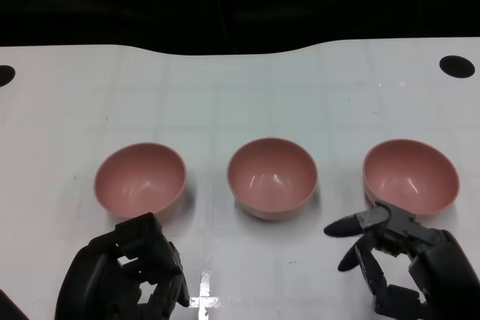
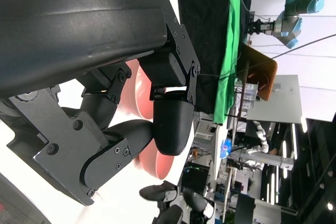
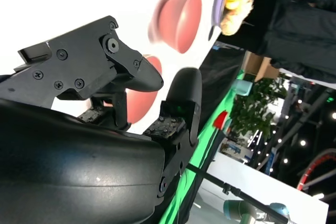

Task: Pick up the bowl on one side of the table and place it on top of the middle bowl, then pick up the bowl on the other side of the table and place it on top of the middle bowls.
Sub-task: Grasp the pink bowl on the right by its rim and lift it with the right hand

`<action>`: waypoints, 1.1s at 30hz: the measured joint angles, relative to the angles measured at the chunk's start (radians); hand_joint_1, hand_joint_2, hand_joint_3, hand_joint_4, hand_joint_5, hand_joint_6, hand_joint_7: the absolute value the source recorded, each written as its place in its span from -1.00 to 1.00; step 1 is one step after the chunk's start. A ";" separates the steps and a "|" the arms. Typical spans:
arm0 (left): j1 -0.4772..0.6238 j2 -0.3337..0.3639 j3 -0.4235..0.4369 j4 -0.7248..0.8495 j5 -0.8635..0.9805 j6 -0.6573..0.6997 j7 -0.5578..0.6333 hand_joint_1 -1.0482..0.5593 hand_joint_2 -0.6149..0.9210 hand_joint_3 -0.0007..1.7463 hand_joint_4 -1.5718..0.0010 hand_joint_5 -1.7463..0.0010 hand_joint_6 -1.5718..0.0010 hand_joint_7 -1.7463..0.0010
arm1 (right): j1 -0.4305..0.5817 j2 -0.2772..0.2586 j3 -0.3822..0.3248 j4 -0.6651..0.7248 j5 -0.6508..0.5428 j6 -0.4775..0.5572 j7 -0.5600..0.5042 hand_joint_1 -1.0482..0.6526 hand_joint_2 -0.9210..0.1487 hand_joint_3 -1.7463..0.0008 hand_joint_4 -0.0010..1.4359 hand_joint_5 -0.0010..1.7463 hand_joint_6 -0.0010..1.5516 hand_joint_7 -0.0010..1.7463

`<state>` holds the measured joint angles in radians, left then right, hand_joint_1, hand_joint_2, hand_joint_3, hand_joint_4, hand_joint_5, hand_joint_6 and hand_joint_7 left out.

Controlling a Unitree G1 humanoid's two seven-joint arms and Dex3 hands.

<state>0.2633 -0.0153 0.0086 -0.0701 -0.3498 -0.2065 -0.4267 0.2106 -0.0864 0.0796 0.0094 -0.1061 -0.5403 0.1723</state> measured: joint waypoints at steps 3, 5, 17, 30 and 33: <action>0.000 0.000 0.000 0.000 0.000 0.000 0.000 -0.24 0.15 0.53 -0.17 -0.88 -0.17 -0.51 | 0.002 -0.004 0.000 -0.005 -0.046 0.007 -0.026 -0.31 -0.57 0.58 -0.80 0.33 -0.79 -0.16; 0.000 0.000 0.000 0.000 0.001 0.000 0.000 -0.25 0.16 0.52 -0.17 -0.87 -0.17 -0.52 | 0.006 -0.006 -0.001 -0.027 -0.094 0.022 -0.051 -0.39 -0.75 0.78 -0.93 0.31 -0.88 -0.19; 0.000 0.000 0.000 0.000 0.005 0.000 0.000 -0.30 0.21 0.43 -0.13 -0.94 -0.13 -0.59 | 0.013 -0.041 -0.016 -0.100 -0.286 0.084 -0.168 -0.63 -0.84 0.97 -1.00 0.05 -1.00 -0.40; 0.000 0.000 -0.001 0.003 0.001 0.000 -0.003 -0.30 0.23 0.41 -0.14 -0.93 -0.12 -0.60 | 0.002 -0.077 -0.029 -0.142 -0.397 0.116 -0.237 -0.64 -0.83 0.99 -1.00 -0.08 -1.00 -0.47; 0.000 0.000 -0.002 0.003 0.001 0.000 -0.004 -0.31 0.25 0.37 -0.11 -0.96 -0.09 -0.63 | 0.002 -0.083 -0.031 -0.175 -0.481 0.170 -0.251 -0.67 -0.84 0.99 -1.00 -0.11 -1.00 -0.47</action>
<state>0.2634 -0.0157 0.0064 -0.0674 -0.3486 -0.2067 -0.4303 0.2124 -0.1692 0.0482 -0.1651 -0.5870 -0.3698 -0.0782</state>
